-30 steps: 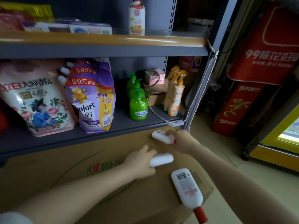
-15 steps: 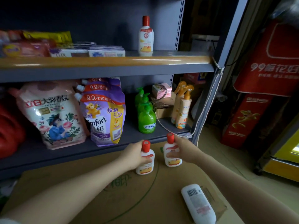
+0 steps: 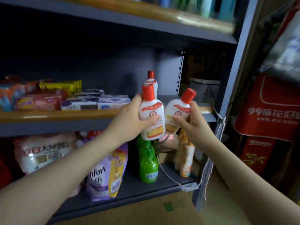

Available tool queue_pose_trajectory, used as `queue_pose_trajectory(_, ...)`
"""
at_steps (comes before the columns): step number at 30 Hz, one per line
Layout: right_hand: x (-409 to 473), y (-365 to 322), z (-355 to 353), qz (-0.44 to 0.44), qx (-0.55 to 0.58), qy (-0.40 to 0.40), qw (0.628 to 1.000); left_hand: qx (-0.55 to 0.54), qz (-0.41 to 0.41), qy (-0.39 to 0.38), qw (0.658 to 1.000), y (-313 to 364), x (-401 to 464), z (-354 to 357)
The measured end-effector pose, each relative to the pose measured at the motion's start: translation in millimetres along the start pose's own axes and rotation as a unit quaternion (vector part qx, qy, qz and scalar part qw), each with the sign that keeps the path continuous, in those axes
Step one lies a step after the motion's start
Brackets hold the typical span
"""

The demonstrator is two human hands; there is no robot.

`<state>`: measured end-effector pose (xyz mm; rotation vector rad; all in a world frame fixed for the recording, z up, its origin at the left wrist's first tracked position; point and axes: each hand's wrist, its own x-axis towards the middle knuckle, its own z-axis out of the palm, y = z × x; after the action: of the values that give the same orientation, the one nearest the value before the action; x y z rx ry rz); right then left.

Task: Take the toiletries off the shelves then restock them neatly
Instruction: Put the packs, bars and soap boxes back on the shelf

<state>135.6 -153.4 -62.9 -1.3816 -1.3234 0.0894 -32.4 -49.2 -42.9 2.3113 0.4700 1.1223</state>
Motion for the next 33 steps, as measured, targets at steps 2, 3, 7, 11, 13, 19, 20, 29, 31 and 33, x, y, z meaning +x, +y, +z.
queue_pose_trajectory(2,30,-21,-4,-0.035,0.012,0.045,0.998,0.005,0.017,0.033,0.999,5,26,-15)
queue_pose_trajectory(3,46,-28,-6,-0.044,0.013,0.063,0.997,0.005,0.027,0.045,0.999,6,38,-21)
queue_pose_trajectory(7,104,-27,-7,-0.009,-0.022,0.08,0.996,0.002,0.048,0.043,0.998,5,71,-33)
queue_pose_trajectory(11,147,2,5,0.051,-0.116,0.035,0.991,0.024,0.032,0.002,0.999,-9,93,-28)
queue_pose_trajectory(13,162,16,11,0.085,-0.146,0.001,0.986,0.037,0.012,-0.019,0.999,-17,101,-23)
queue_pose_trajectory(19,196,43,23,0.124,-0.182,-0.072,0.973,0.023,-0.015,-0.006,1.0,-39,115,-16)
queue_pose_trajectory(20,200,48,25,0.124,-0.181,-0.073,0.973,0.027,-0.012,-0.009,1.0,-42,116,-15)
queue_pose_trajectory(29,173,25,25,-0.108,-0.214,0.1,0.966,0.065,0.004,-0.043,0.997,-61,120,-7)
queue_pose_trajectory(31,159,19,26,-0.107,-0.156,0.039,0.981,0.088,0.017,-0.036,0.995,-61,119,-6)
queue_pose_trajectory(33,149,16,29,-0.043,-0.067,-0.108,0.991,0.113,0.031,-0.025,0.993,-59,117,-4)
